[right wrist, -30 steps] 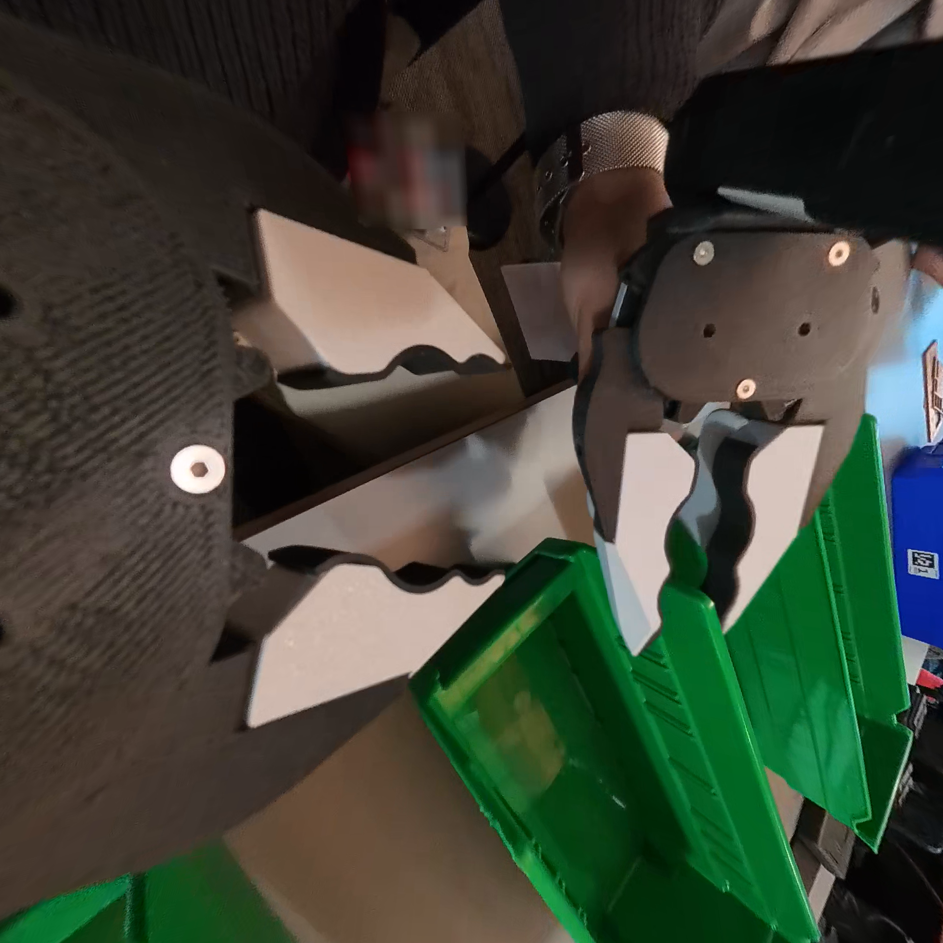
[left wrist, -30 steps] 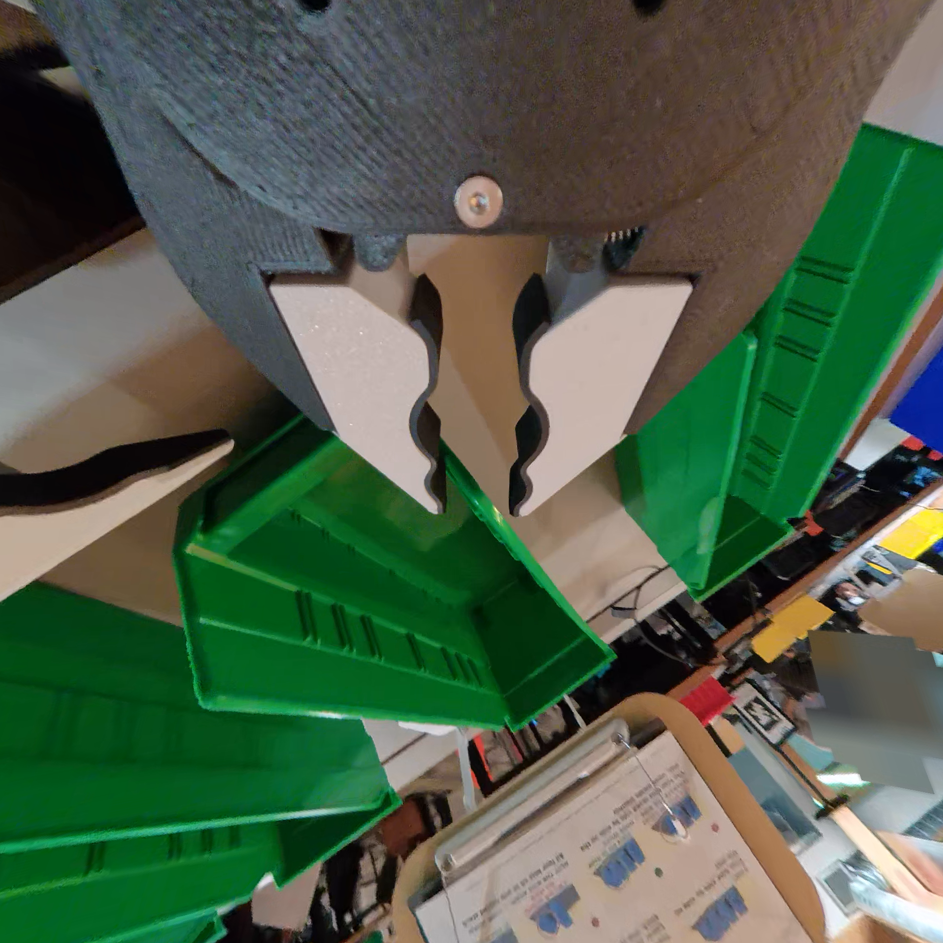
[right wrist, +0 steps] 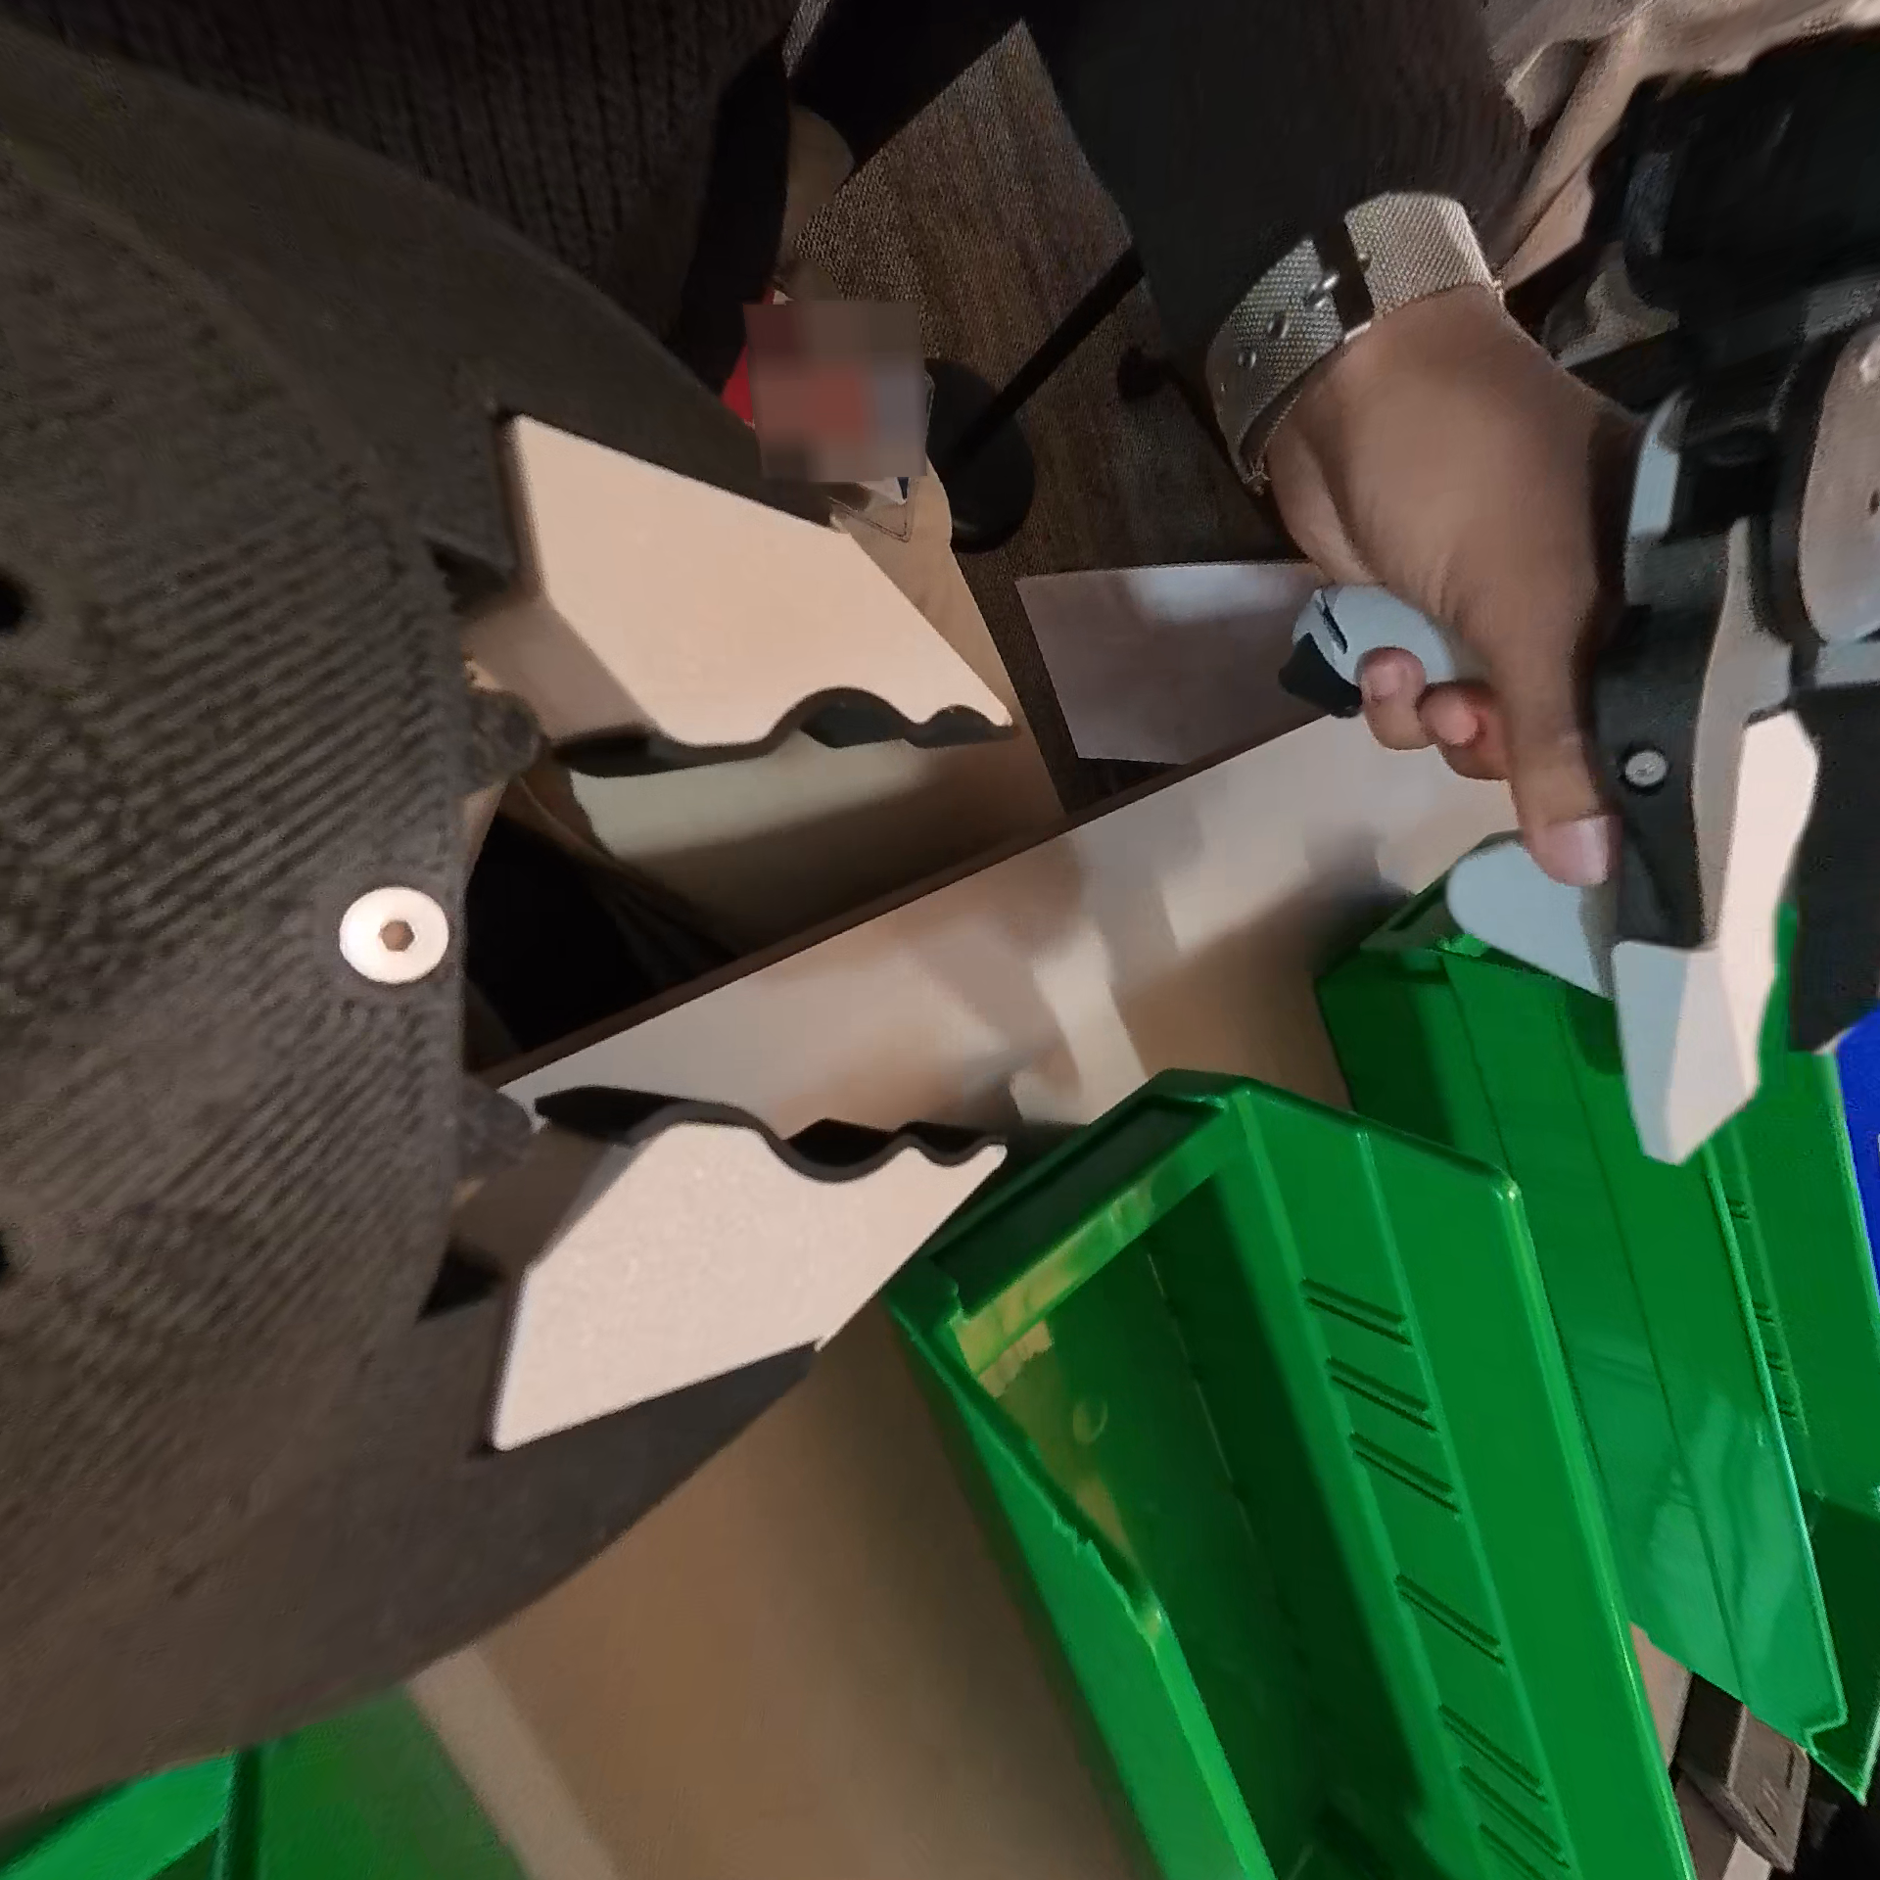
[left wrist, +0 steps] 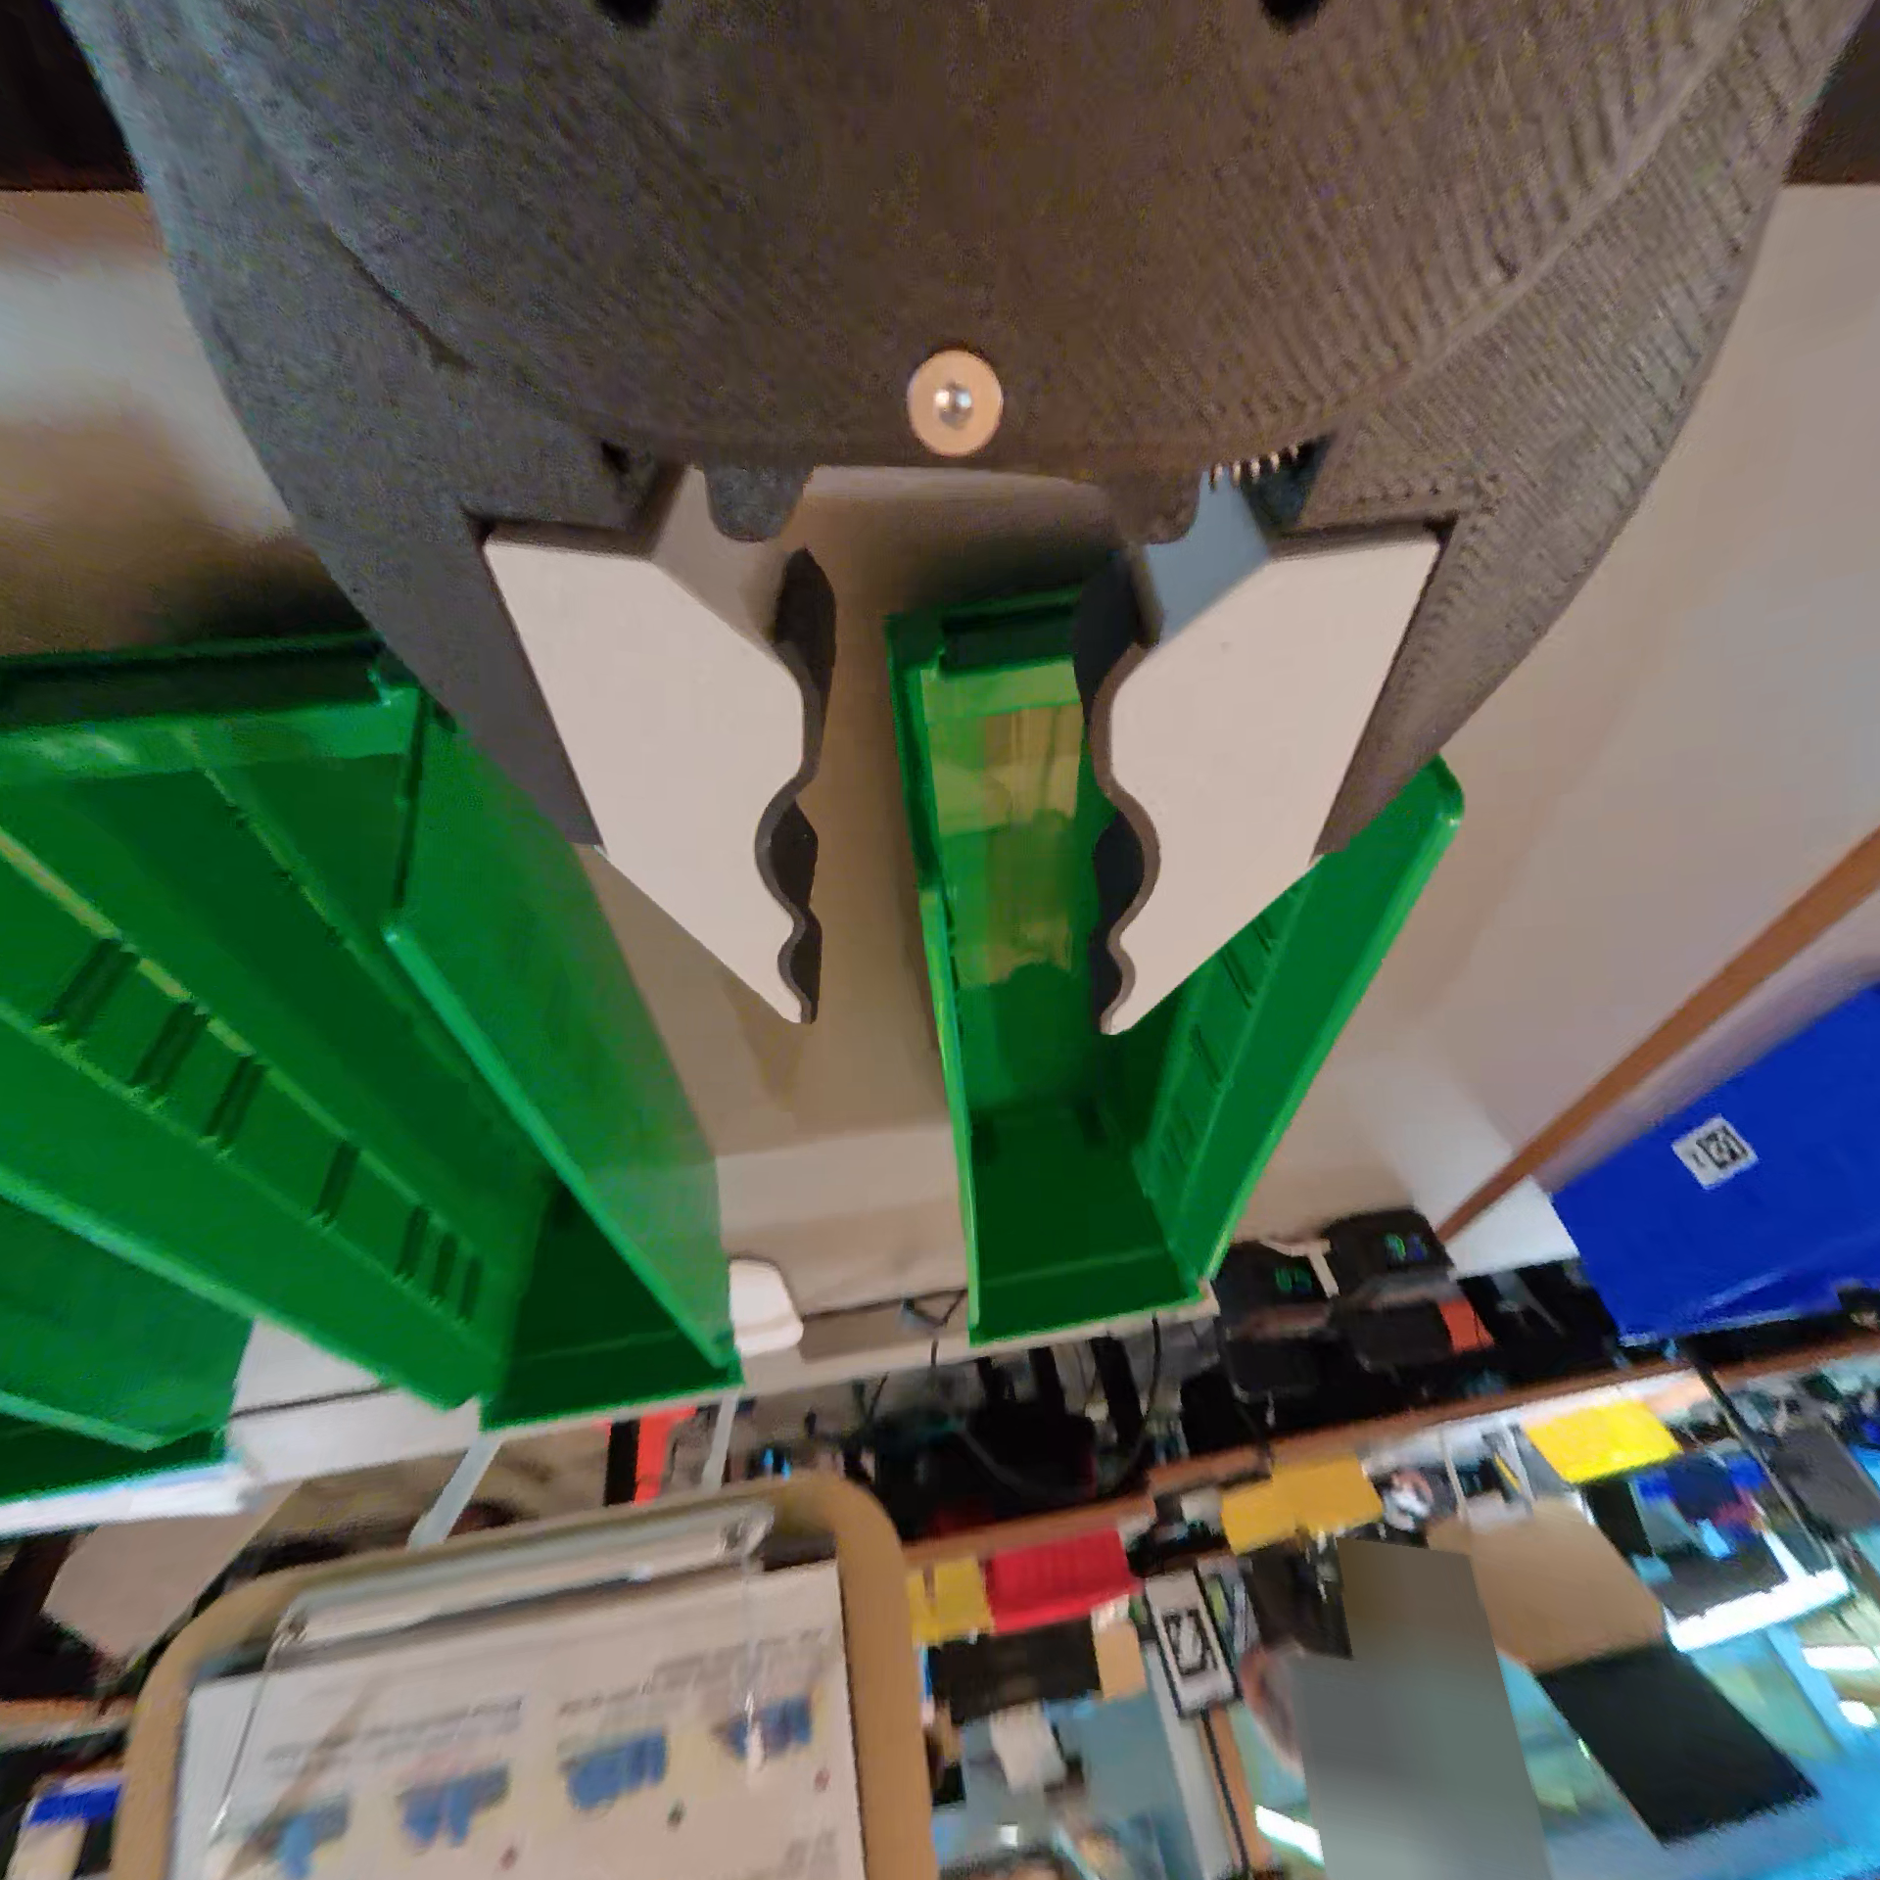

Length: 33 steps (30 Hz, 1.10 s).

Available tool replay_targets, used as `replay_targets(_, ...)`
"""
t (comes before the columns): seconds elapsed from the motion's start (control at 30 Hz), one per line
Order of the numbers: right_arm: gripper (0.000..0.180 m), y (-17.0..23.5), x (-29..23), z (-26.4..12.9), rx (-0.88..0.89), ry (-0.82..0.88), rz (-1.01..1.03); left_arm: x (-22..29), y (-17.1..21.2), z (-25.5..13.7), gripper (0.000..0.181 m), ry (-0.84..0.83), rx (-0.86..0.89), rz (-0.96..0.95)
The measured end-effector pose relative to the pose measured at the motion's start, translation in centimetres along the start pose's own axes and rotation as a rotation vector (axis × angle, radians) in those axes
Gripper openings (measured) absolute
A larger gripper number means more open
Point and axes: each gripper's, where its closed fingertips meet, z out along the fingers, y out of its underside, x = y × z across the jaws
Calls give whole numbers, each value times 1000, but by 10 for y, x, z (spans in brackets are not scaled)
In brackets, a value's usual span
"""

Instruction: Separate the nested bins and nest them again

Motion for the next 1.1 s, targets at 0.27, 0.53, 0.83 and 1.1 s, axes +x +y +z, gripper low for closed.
replay_targets(0.27,75,0,-1,1,-3,-11,13,-10,23,10,15,-45,-133,34)
replay_targets(0.53,74,-4,-12,7,-4,-57,-8,-26,27,1,5,-78,-143,77)
replay_targets(0.83,74,-10,-33,16,1,-146,-57,-49,35,-20,2,-150,-157,77)
replay_targets(1.1,74,-11,-37,22,-3,-175,-57,-43,35,-23,2,-71,-116,70)
